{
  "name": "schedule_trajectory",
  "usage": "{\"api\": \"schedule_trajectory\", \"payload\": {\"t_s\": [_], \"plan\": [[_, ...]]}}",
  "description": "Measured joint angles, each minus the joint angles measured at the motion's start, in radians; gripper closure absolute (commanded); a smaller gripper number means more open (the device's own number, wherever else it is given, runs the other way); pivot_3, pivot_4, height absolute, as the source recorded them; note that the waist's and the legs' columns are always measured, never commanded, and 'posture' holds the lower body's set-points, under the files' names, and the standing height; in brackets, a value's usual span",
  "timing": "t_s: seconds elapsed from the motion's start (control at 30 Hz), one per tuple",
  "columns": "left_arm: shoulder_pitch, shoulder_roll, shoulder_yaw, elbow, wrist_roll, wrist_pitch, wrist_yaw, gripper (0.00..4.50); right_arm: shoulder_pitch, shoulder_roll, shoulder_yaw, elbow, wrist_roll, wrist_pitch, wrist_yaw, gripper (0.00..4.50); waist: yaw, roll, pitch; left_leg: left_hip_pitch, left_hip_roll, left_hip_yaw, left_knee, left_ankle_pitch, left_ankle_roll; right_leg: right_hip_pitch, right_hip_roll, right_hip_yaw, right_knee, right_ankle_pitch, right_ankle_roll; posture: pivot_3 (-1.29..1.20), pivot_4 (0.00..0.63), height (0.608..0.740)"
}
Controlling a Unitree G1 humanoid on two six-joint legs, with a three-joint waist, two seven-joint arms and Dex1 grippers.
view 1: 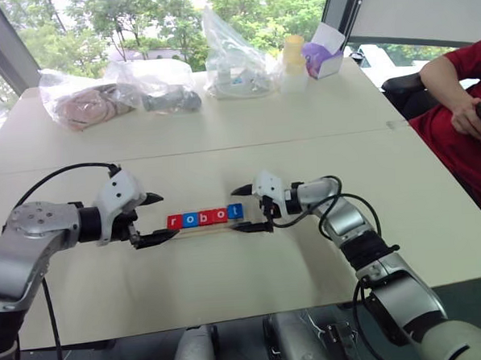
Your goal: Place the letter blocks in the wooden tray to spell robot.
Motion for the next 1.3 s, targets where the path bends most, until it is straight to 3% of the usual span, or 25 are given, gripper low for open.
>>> {"api": "schedule_trajectory", "payload": {"t_s": [0.87,1.3], "plan": [[-0.012,0.0,-0.018,0.006,0.019,-0.001,0.0,0.0,0.039,0.002,0.012,-0.105,0.021,0.079,0.028,0.03,0.0,0.0,0.0,0.0,0.0,0.0,0.0,0.0,0.0,0.0,0.0,0.0,0.0,0.0,0.0,0.0,0.15,0.74],[-0.012,-0.004,-0.02,0.008,0.037,-0.002,0.0,0.0,0.021,0.023,-0.01,-0.074,0.032,0.055,-0.023,0.03,0.0,0.0,0.0,0.0,0.0,0.0,0.0,0.0,0.0,0.0,0.0,0.0,0.0,0.0,-0.001,0.0,0.15,0.74]]}}
